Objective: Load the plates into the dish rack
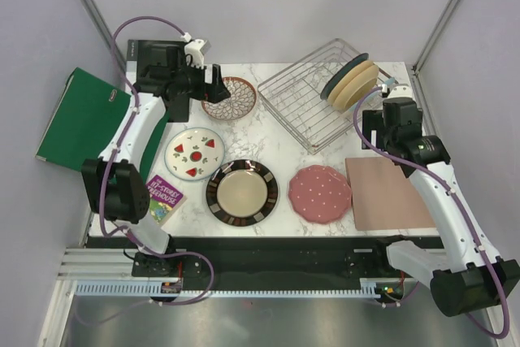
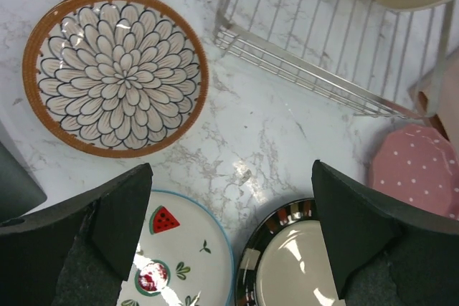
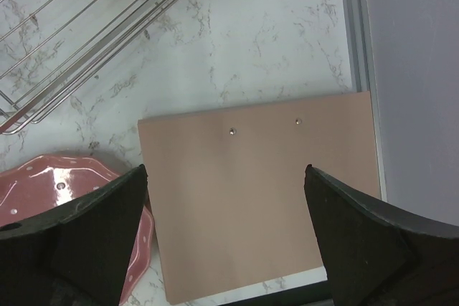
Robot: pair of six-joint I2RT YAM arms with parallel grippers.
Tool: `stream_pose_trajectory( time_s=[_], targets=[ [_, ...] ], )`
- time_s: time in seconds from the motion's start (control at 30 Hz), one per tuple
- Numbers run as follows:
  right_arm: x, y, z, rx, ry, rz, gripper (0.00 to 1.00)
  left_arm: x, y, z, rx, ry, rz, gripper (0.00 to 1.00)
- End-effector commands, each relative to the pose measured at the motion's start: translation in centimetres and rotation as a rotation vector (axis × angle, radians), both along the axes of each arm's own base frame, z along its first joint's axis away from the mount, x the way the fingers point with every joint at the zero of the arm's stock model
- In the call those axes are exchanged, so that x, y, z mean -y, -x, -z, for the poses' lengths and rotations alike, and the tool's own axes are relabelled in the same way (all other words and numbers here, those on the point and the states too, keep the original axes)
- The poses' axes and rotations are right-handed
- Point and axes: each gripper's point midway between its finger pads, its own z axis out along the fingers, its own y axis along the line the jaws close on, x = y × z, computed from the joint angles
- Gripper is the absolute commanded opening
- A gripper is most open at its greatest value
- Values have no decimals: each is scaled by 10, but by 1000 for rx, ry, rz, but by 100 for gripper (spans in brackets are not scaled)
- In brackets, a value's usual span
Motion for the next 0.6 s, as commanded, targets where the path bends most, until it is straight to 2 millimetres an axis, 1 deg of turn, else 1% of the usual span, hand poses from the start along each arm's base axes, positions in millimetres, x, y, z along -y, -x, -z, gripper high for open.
stream_pose_trajectory(
  time_s=[0.0,0.03,0.07,0.1,0.13,0.17,0.2,0.23,0.27,0.3,0.33,0.37,0.4,0.43,0.47,0.53,0.57],
  targets=[
    [-2,-12,-15,72,-23,14,98,-8,-30,5,49,-103,-58,99],
    [-4,-14,-16,70,-13,-24,98,-5,-38,3,60,-109,-62,100],
    [-8,-17,-18,78,-15,-55,98,-5,-47,16,37,-123,-73,100],
    [-24,-18,-18,77,-54,-147,98,-2,-55,19,42,-119,-77,100],
    [-32,-19,-18,80,-72,-194,98,5,-64,11,66,-109,-77,100],
    [-40,-22,-20,91,-68,-265,98,10,-76,28,48,-133,-81,100],
    [-48,-24,-21,98,-92,-298,98,16,-83,31,63,-155,-74,100],
    [-60,-27,-16,82,-135,-346,98,32,-90,21,122,-184,-33,100],
    [-65,-30,-16,80,-169,-341,97,36,-97,26,134,-215,-32,98],
    [-68,-34,-12,71,-207,-311,96,42,-105,45,117,-241,-15,96],
    [-70,-38,-2,37,-230,-286,96,54,-112,40,156,-257,8,95],
    [-72,-41,1,28,-258,-266,95,56,-119,44,162,-270,8,93],
    [-80,-41,5,17,-309,-268,95,61,-125,61,144,-283,19,89],
    [-83,-41,8,9,-330,-268,95,67,-130,56,175,-291,36,89],
    [-88,-40,13,-2,-353,-278,94,70,-132,59,179,-294,56,89],
    [-91,-39,22,-28,-385,-253,92,81,-135,67,193,-309,92,84],
    [-91,-38,28,-43,-391,-243,91,82,-138,69,195,-313,90,83]
  ],
)
